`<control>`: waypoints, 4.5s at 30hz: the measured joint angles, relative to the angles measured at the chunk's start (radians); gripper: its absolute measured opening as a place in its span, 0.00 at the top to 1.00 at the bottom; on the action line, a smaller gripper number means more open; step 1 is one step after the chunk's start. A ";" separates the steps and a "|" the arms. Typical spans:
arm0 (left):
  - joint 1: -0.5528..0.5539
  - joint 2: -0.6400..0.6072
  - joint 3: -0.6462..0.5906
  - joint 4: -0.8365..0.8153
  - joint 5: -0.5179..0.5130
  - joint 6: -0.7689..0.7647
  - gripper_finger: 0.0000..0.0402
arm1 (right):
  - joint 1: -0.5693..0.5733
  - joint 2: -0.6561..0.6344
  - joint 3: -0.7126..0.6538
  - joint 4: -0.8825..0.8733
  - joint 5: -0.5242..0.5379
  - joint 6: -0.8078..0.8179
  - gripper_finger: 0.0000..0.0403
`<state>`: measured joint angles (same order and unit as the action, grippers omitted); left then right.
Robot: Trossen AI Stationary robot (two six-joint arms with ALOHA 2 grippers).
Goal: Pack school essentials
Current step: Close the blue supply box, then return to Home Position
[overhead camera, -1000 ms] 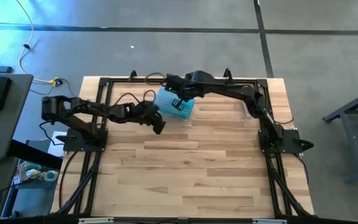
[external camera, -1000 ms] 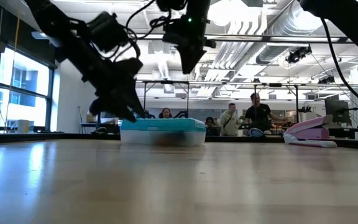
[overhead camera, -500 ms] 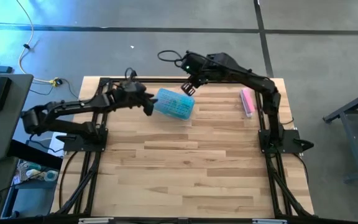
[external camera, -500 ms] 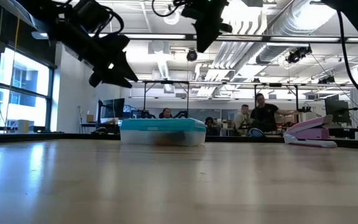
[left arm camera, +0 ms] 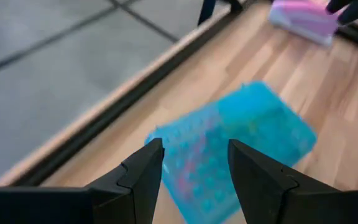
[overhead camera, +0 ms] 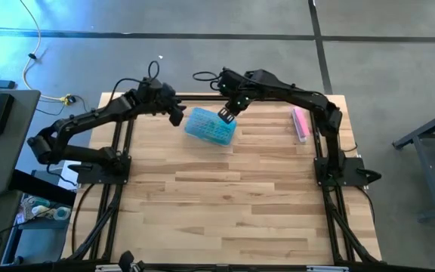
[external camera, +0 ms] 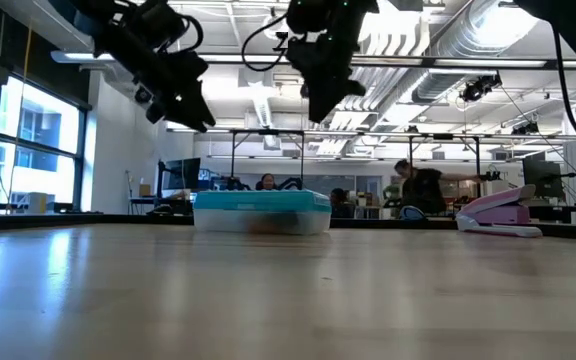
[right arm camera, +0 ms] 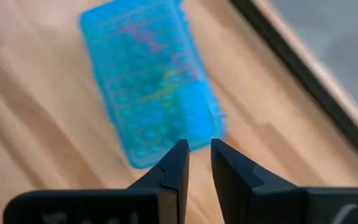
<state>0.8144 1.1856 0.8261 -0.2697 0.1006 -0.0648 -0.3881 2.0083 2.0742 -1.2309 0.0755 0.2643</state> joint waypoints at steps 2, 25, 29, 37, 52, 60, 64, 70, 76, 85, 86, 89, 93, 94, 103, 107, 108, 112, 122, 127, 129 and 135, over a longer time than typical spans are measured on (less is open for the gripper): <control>0.008 0.011 0.000 -0.034 0.022 0.000 0.58 | -0.001 0.000 -0.038 0.048 -0.061 0.022 0.85; -0.045 0.269 -0.001 0.028 0.069 -0.064 0.58 | 0.031 0.001 -0.448 0.507 -0.189 0.210 0.85; -0.045 0.294 -0.001 0.029 0.067 -0.080 0.58 | 0.031 0.000 -0.498 0.561 -0.185 0.236 0.85; -0.062 0.357 0.001 0.027 0.044 -0.082 0.58 | 0.031 -0.004 -0.549 0.576 -0.186 0.255 0.85; -0.192 0.330 0.001 -0.094 0.048 -0.172 0.58 | 0.021 -0.020 -0.550 0.476 -0.262 0.206 0.85; -0.308 0.332 0.000 -0.112 0.049 -0.243 0.58 | 0.030 -0.036 -0.552 0.383 -0.292 0.206 0.85; -0.357 0.332 -0.001 -0.108 0.038 -0.254 0.58 | 0.044 -0.038 -0.552 0.354 -0.292 0.201 0.85; -0.422 0.332 -0.002 -0.103 0.036 -0.299 0.58 | 0.088 -0.039 -0.552 0.321 -0.279 0.199 0.85; -0.450 0.332 -0.002 -0.101 -0.004 -0.311 0.58 | 0.117 -0.040 -0.552 0.322 -0.220 0.210 0.85; -0.449 0.275 -0.006 -0.117 -0.006 -0.317 0.58 | 0.126 -0.104 -0.553 0.323 -0.166 0.252 0.85; -0.449 0.261 -0.006 -0.123 -0.007 -0.317 0.58 | 0.126 -0.114 -0.553 0.326 -0.158 0.252 0.85; -0.449 0.214 -0.006 -0.139 -0.005 -0.317 0.58 | 0.125 -0.142 -0.553 0.327 -0.135 0.242 0.85; -0.452 0.134 -0.004 -0.144 0.032 -0.302 0.58 | 0.125 -0.181 -0.553 0.317 -0.129 0.183 0.85; -0.455 0.113 -0.004 -0.141 0.043 -0.300 0.58 | 0.125 -0.189 -0.553 0.317 -0.129 0.175 0.85; -0.577 -0.091 -0.009 -0.137 0.040 -0.300 0.58 | 0.118 -0.285 -0.552 0.335 -0.066 0.157 0.85; -0.653 -0.196 -0.086 -0.067 0.031 -0.328 0.58 | 0.118 -0.330 -0.552 0.364 -0.059 0.147 0.85; -0.671 -0.223 -0.114 -0.044 0.023 -0.343 0.58 | 0.118 -0.339 -0.552 0.374 -0.059 0.141 0.85; -0.720 -0.325 -0.237 0.065 0.019 -0.391 0.58 | 0.114 -0.381 -0.552 0.415 -0.060 0.118 0.85; -0.792 -0.590 -0.461 0.226 0.022 -0.364 0.68 | 0.085 -0.484 -0.552 0.466 -0.131 0.014 0.85; -0.791 -0.718 -0.543 0.225 0.023 -0.304 0.83 | 0.059 -0.542 -0.552 0.482 -0.128 -0.020 0.85; -0.792 -0.769 -0.578 0.221 0.028 -0.301 0.90 | 0.052 -0.558 -0.552 0.478 -0.127 -0.043 0.85; -0.792 -0.925 -0.670 0.229 0.030 -0.324 0.97 | 0.048 -0.593 -0.552 0.446 -0.161 -0.114 0.85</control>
<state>0.0227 0.2604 0.1558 -0.0403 0.1307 -0.3893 -0.3405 1.4150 1.5227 -0.7848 -0.0853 0.1504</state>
